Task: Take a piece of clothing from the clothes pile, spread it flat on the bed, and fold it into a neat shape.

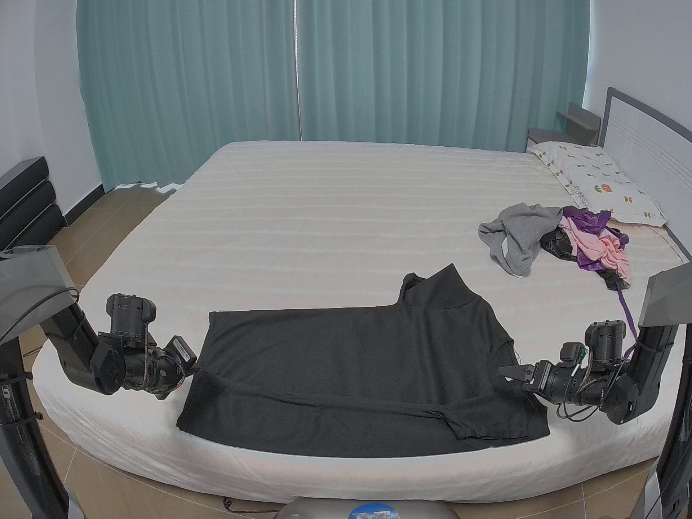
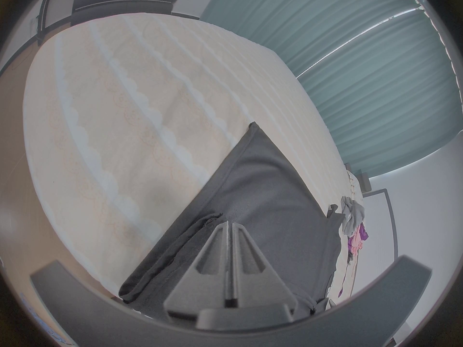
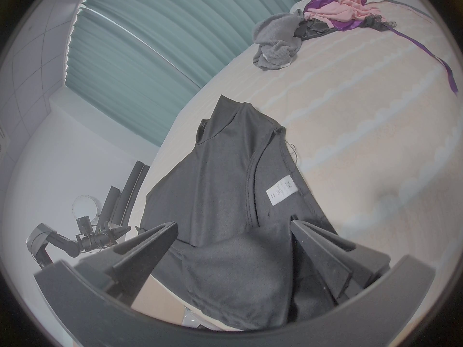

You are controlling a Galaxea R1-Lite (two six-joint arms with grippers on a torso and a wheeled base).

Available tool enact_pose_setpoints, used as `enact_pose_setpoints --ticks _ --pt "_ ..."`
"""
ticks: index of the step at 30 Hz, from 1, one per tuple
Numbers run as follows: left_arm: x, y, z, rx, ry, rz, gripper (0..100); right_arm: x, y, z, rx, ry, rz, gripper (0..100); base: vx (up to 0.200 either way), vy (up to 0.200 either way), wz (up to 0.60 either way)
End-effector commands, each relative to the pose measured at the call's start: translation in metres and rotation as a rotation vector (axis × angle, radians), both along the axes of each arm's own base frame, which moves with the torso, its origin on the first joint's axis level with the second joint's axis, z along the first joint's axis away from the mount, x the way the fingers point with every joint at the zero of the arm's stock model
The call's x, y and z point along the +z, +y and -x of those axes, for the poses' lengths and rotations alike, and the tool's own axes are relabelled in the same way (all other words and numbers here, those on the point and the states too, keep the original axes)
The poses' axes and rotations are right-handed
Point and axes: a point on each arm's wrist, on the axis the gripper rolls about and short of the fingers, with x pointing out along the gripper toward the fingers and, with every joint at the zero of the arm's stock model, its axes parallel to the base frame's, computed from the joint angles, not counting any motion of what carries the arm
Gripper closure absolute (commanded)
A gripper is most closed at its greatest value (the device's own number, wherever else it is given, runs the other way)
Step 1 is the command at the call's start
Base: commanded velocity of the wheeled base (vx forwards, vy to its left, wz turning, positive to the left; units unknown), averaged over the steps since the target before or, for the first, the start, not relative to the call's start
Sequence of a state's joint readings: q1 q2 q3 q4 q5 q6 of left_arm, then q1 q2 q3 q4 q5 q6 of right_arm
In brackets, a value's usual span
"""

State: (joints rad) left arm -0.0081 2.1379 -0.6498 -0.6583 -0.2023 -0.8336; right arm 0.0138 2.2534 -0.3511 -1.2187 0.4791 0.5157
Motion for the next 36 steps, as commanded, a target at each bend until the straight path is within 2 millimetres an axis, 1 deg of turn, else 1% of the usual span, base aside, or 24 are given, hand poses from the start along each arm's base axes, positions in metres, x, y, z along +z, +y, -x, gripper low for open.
enact_pose_setpoints --ticks 1,5,10,13,16,20,24,30,31,35,36 --pt "0.007 0.003 0.001 0.010 -0.020 0.001 100 -0.005 0.000 -0.005 0.002 0.000 0.003 0 0.000 0.000 0.00" --pt "0.005 0.004 0.002 0.012 -0.014 0.001 100 -0.012 -0.005 -0.008 0.019 -0.006 0.026 0 0.000 0.000 0.00" --pt "0.008 0.013 -0.003 0.023 -0.038 0.025 100 -0.008 -0.010 -0.009 0.035 -0.030 0.001 0 0.000 0.000 0.00" --pt "0.013 0.017 -0.003 -0.022 -0.053 0.081 100 -0.008 -0.009 -0.008 0.040 -0.029 -0.002 0 0.000 0.000 0.00" --pt "0.017 0.016 -0.001 -0.094 -0.068 0.118 100 -0.007 -0.009 -0.008 0.041 -0.030 -0.003 0 0.000 0.000 0.00" --pt "0.012 0.013 0.001 -0.200 -0.071 0.077 100 -0.008 -0.009 -0.007 0.041 -0.028 -0.001 0 0.000 0.000 0.00" --pt "0.005 0.017 -0.002 -0.290 -0.095 0.000 100 -0.009 -0.009 -0.007 0.043 -0.026 -0.001 0 0.000 0.000 0.00" --pt "-0.012 0.017 -0.005 -0.358 -0.086 -0.051 100 -0.007 -0.009 -0.008 0.044 -0.034 -0.001 0 0.000 0.000 0.00" --pt "-0.013 0.017 -0.008 -0.361 -0.092 -0.056 0 -0.007 -0.009 -0.008 0.044 -0.034 -0.001 0 0.000 0.000 0.00" --pt "-0.017 0.025 -0.013 -0.412 -0.130 -0.082 0 -0.008 -0.009 -0.009 0.048 -0.034 -0.004 0 0.000 0.000 0.00" --pt "-0.017 0.027 -0.013 -0.455 -0.155 -0.084 0 -0.007 -0.009 -0.008 0.055 -0.034 -0.010 0 0.000 0.000 0.00"
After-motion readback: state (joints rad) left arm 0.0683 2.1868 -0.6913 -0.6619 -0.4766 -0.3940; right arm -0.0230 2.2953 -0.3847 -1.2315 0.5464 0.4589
